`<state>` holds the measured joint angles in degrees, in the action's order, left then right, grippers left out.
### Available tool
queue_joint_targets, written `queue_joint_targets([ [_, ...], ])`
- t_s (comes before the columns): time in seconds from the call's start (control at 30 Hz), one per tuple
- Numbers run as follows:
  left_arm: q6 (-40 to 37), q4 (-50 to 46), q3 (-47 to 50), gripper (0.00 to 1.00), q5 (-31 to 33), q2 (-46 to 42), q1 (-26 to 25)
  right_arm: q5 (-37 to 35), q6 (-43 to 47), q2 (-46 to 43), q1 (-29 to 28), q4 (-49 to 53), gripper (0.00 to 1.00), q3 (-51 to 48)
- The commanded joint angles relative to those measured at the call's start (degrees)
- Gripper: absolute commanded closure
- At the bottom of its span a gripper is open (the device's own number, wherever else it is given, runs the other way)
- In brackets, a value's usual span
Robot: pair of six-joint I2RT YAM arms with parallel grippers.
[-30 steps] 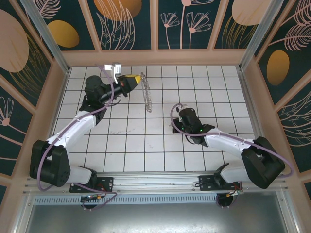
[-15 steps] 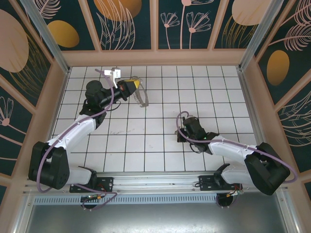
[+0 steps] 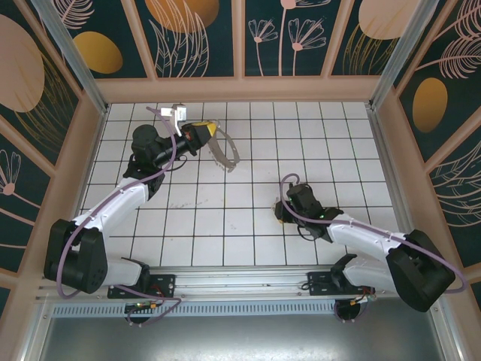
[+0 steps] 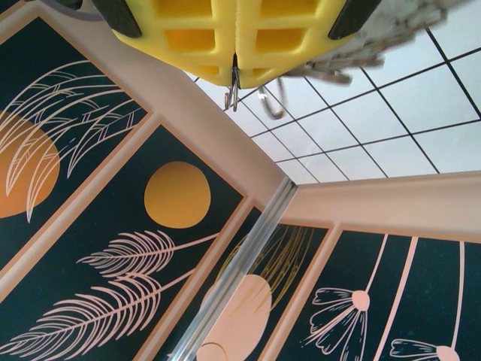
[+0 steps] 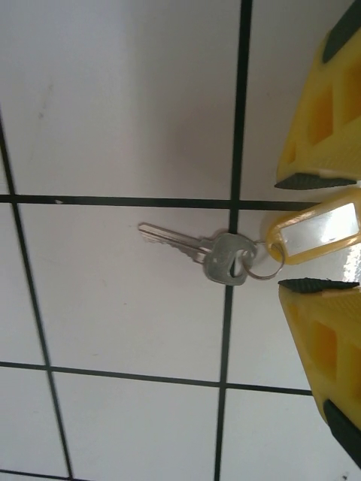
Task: Put the keys on the keyring
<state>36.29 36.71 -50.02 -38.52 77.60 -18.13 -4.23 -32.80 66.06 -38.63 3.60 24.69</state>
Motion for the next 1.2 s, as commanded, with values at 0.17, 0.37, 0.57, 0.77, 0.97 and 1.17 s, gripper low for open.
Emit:
queue_joint_targets([
  [0.17,0.44,4.39,-0.43,1.0,-0.99,-0.79,-0.41,-0.41,5.3,3.89,1.37,4.68,0.62,5.86],
  [0.37,0.45,4.6,-0.32,1.0,-1.12,-1.06,-0.47,0.38,7.51,7.44,1.03,6.56,0.61,7.38],
  [0.57,0.54,4.49,0.01,1.0,-1.2,-1.84,-0.41,-1.16,8.56,10.65,-0.62,7.29,0.61,8.59],
  [0.77,0.58,4.34,0.08,1.0,-1.2,-2.17,-0.42,-4.49,9.82,14.69,-3.68,8.18,0.62,11.09],
  [0.97,0.36,4.25,-0.14,1.0,-1.27,-2.23,-0.42,-6.39,10.47,18.18,-4.87,8.95,0.64,13.26],
  [1.17,0.26,4.06,-0.16,1.0,-1.39,-2.41,-0.42,-6.59,10.65,19.58,-5.05,9.67,0.66,14.14],
])
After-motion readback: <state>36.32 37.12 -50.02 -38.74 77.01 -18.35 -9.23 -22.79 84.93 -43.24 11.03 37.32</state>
